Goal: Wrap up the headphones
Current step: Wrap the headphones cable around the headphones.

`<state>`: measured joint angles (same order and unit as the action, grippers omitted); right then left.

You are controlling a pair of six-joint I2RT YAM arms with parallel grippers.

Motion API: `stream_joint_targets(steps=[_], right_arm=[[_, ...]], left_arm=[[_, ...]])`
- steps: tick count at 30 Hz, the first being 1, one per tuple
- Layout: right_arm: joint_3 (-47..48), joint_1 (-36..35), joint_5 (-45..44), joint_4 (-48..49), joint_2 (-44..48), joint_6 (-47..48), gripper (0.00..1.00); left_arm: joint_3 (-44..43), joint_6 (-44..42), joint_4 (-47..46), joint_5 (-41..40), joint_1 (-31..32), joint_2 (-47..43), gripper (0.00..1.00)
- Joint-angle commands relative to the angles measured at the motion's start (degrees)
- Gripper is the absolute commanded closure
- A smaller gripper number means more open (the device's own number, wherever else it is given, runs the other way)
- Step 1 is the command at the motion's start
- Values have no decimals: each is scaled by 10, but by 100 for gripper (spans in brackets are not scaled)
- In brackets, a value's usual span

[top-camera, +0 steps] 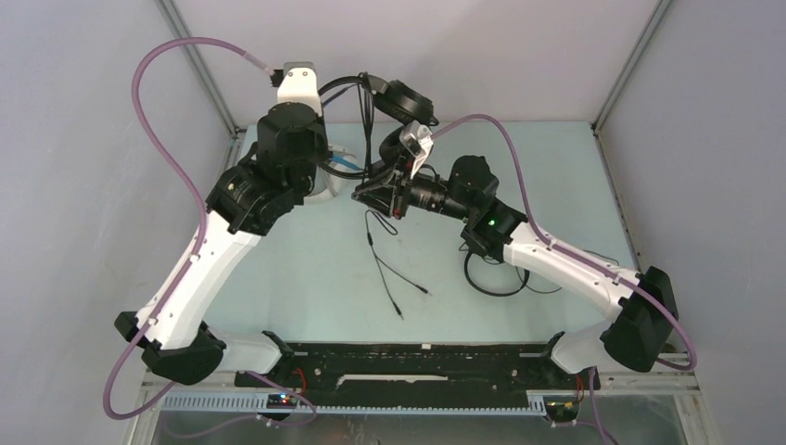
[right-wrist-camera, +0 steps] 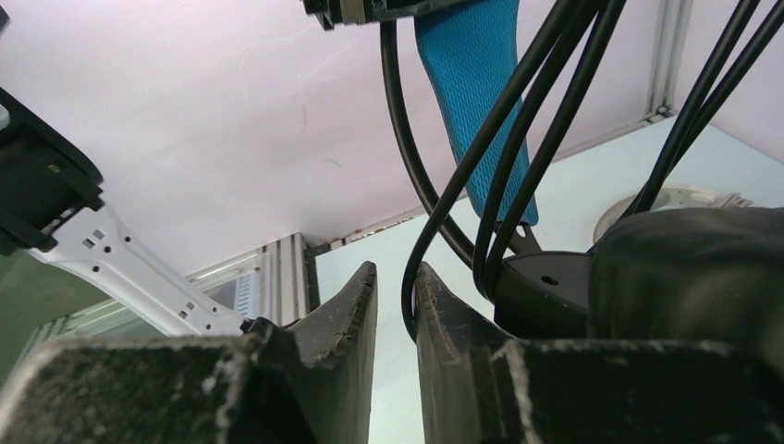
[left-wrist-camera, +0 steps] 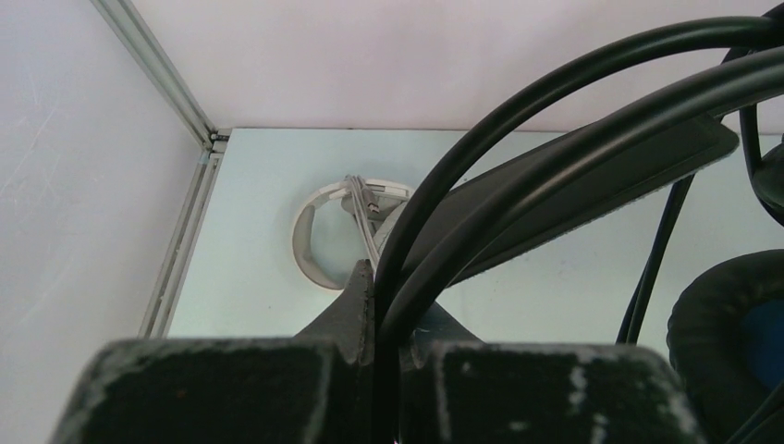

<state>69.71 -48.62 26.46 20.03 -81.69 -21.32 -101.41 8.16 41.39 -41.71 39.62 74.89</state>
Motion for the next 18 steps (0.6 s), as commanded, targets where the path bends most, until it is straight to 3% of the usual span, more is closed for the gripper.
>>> stream_joint_targets(steps=[1,12,18], right_arm=[[22,-9,-34,-19,7,54,75],[22,-36,-69,-52,6,127,75],[-2,-42,-87,-38,12,134,80]], left_arm=[[-63,59,-62,38,3,-10,100],[-111,70,-63,54,2,-10,100],[-136,73,-68,61,2,-6,100]])
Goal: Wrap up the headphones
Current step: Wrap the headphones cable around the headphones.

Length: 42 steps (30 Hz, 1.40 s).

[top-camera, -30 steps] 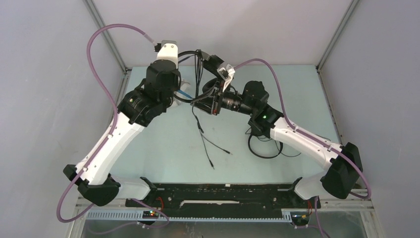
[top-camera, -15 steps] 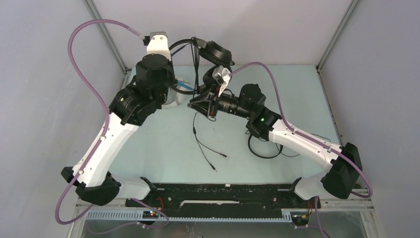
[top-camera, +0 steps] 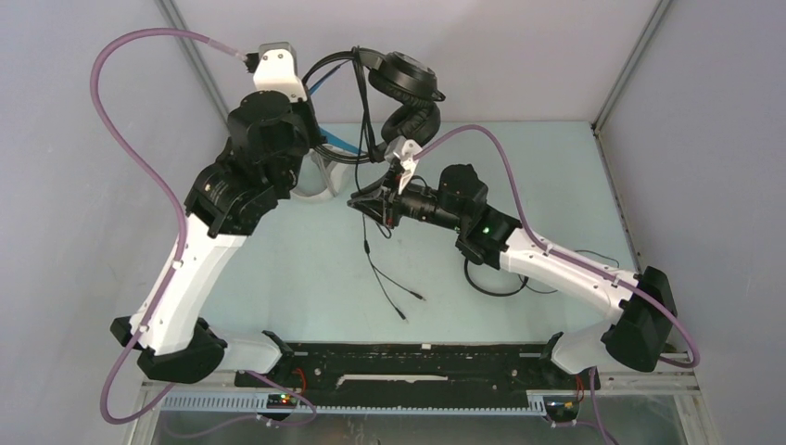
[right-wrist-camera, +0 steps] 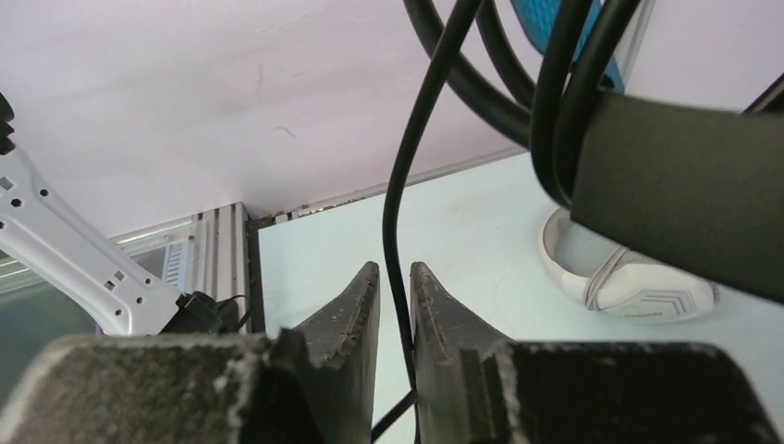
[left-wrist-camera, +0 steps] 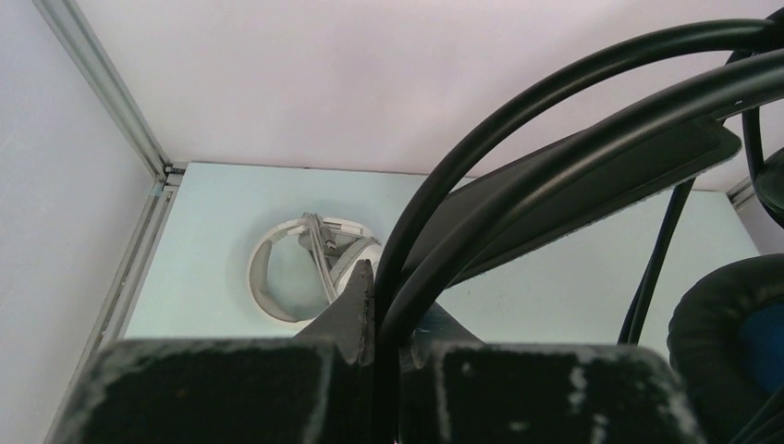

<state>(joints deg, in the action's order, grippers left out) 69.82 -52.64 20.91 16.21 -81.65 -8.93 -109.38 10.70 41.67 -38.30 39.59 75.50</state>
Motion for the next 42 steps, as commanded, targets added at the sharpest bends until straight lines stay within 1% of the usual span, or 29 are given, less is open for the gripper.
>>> stream_joint_targets(steps=[1,9,14,17,22,29,32,35,38,42], right_arm=[[-8,-2,-36,1,13,10,80],[-36,-2,-73,0,33,2,85],[-40,-2,-93,-13,32,-11,85],[-41,2,-113,-21,32,-36,86],[-50,11,-122,-25,28,-74,86],[-65,36,-147,-46,27,-142,86],[-77,41,-139,-36,31,-158,83],[-91,43,-96,2,31,-162,78],[-96,48,-58,15,23,-164,77],[-103,62,-40,24,16,-171,75]], left_arm=[[-61,48,-70,27,2,-10,100],[-78,32,-75,3,3,-1,100],[-78,19,-79,-16,3,2,100],[-80,9,-83,-29,3,3,100],[-75,-13,-95,-57,2,4,100],[-84,-12,-99,-54,2,7,100],[-90,-9,-99,-51,2,8,100],[-88,0,-101,-40,2,7,100],[-86,10,-102,-28,2,6,100],[-86,23,-100,-10,2,3,100]])
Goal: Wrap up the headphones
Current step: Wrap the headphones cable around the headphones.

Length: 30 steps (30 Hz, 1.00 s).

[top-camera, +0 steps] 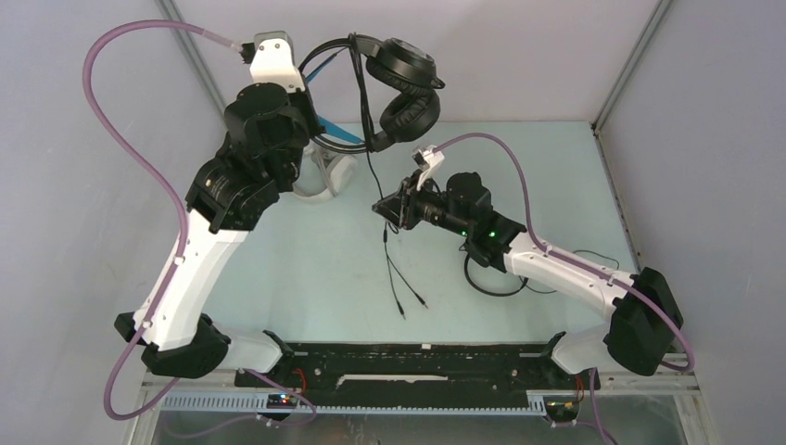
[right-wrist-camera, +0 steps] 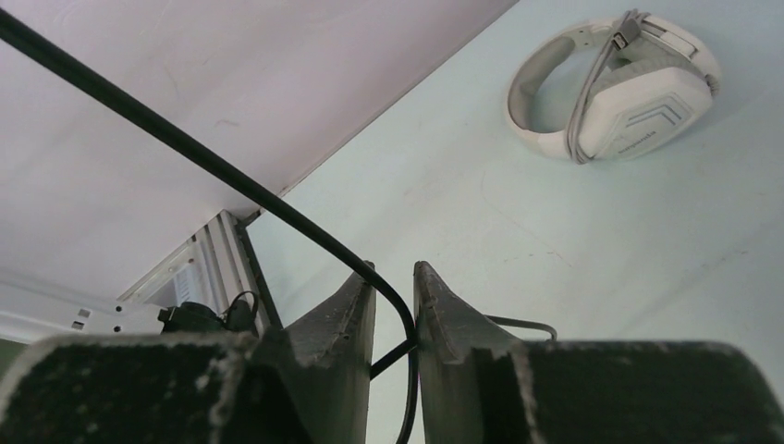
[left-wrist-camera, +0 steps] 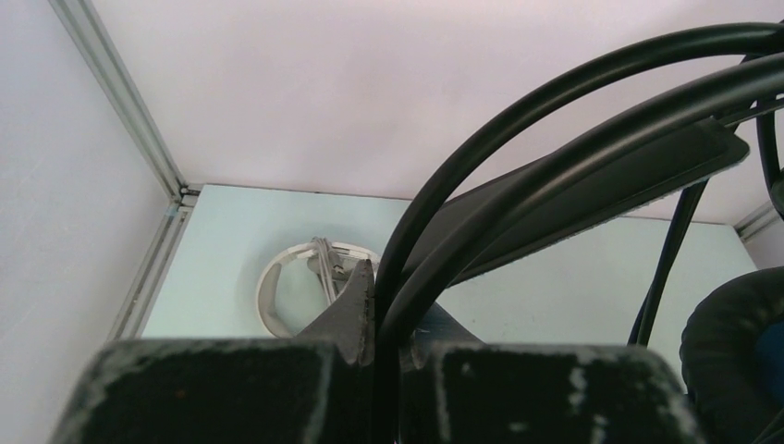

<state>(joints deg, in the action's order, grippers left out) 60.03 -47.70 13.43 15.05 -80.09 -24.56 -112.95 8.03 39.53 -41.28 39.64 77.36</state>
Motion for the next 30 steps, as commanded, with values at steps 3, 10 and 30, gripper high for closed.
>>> stream_joint_targets(steps=[3,10,30], right_arm=[[-5,25,51,34,-3,-28,72],[-5,37,48,18,5,-25,62],[-21,80,214,-1,34,115,48]], left_arm=[[-52,53,-79,24,1,-19,100],[-58,56,-80,28,1,-21,100],[-64,48,-74,23,1,-20,100]])
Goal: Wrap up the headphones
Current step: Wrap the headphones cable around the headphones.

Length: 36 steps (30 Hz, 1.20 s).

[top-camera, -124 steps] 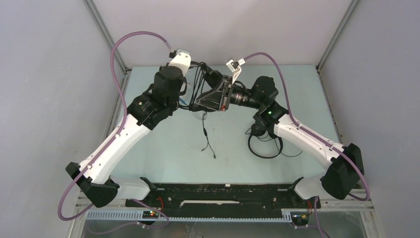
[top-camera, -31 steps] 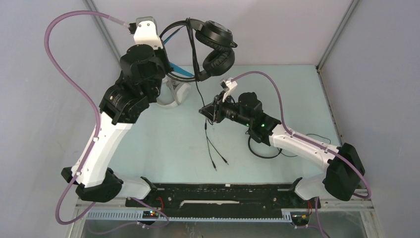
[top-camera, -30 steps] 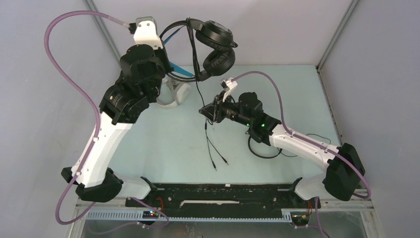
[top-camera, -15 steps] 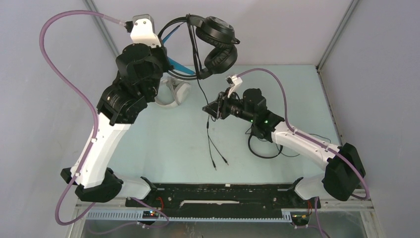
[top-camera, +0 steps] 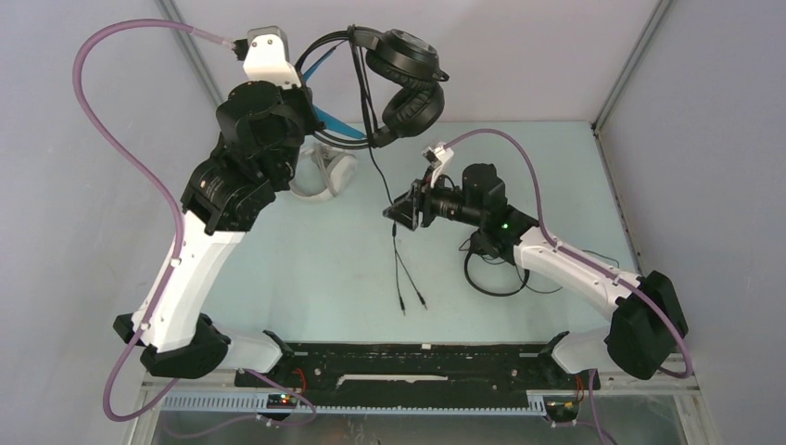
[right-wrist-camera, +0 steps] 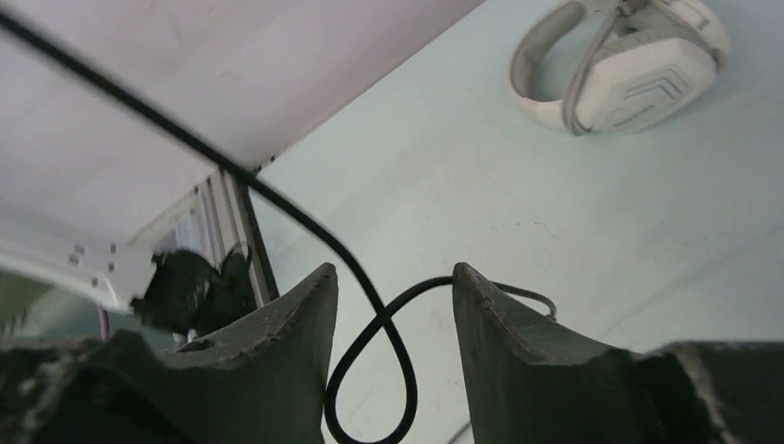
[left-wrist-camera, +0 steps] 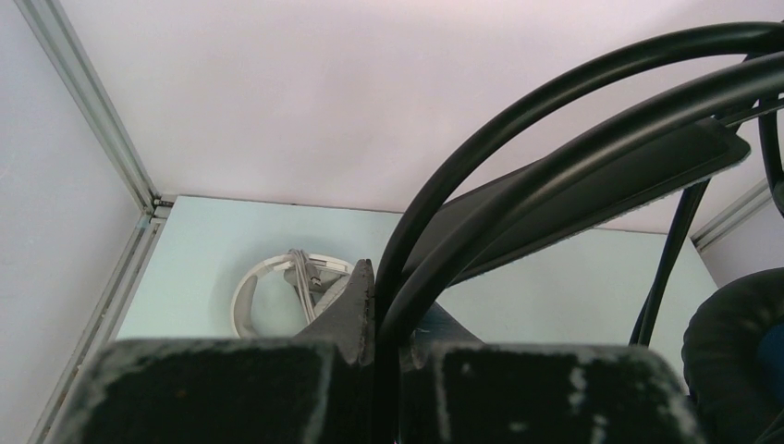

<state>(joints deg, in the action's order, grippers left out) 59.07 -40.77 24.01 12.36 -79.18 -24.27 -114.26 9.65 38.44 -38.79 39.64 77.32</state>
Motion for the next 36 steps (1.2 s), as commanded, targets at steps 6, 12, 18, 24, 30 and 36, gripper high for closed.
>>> stream_joint_targets(steps=[6,12,18,24,30,36], right_arm=[[-19,54,232,1,22,209,33],[-77,70,240,101,67,237,30],[-134,70,200,231,57,217,30],[-153,37,194,368,-4,231,28],[-136,19,191,475,-83,209,28],[-104,-15,146,486,-143,210,31]], left_arm=[[-57,37,-57,9,1,-16,100],[-60,38,-52,12,2,-13,100],[-69,44,-50,23,2,-11,100],[-76,52,-44,39,1,-5,100],[-80,53,-37,42,2,-3,100],[-80,56,-34,49,1,-1,100]])
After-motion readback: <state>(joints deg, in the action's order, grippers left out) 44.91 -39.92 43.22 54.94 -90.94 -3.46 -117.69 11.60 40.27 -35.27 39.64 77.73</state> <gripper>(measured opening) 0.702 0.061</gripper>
